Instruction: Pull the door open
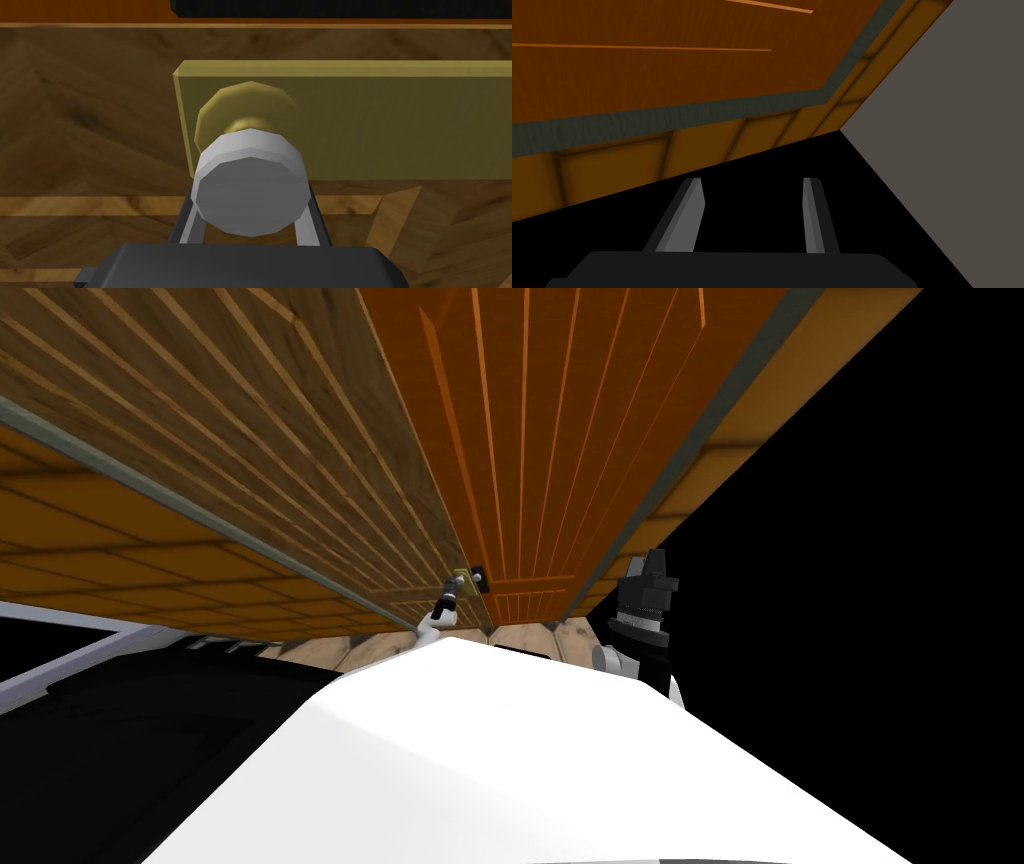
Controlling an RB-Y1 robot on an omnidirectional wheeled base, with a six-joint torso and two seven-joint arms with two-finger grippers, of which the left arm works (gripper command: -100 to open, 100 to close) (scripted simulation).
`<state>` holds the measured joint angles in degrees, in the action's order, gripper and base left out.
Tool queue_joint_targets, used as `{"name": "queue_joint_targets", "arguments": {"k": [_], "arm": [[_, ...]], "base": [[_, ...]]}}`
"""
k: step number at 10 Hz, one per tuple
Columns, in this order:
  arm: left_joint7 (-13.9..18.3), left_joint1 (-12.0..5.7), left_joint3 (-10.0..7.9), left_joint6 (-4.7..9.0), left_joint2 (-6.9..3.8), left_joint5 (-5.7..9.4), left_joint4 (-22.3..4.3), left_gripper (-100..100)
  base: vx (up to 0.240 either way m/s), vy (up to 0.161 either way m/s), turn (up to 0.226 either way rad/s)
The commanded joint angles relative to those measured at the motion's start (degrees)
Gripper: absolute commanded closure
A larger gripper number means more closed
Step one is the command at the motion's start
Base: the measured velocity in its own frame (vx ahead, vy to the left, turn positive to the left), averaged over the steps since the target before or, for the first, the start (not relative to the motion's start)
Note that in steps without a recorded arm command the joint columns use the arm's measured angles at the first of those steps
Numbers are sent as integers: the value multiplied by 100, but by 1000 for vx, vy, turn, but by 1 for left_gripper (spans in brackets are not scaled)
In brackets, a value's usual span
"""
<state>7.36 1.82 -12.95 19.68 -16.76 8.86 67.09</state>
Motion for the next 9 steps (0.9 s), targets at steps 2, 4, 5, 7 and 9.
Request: {"name": "queue_joint_targets", "arguments": {"k": [2, 4, 5, 7, 9], "arm": [[1, 13, -23, 0, -14, 4, -5, 100], [17, 138, -86, -16, -87, 19, -41, 100], [59, 163, -36, -4, -104, 26, 13, -100], [100, 197, 58, -5, -93, 24, 104, -100], [141, 208, 181, -5, -67, 16, 209, -100]], "base": [[-5, -1, 2], [-156, 85, 133], [-224, 75, 37], [-202, -37, -24], [-176, -125, -59]]}}
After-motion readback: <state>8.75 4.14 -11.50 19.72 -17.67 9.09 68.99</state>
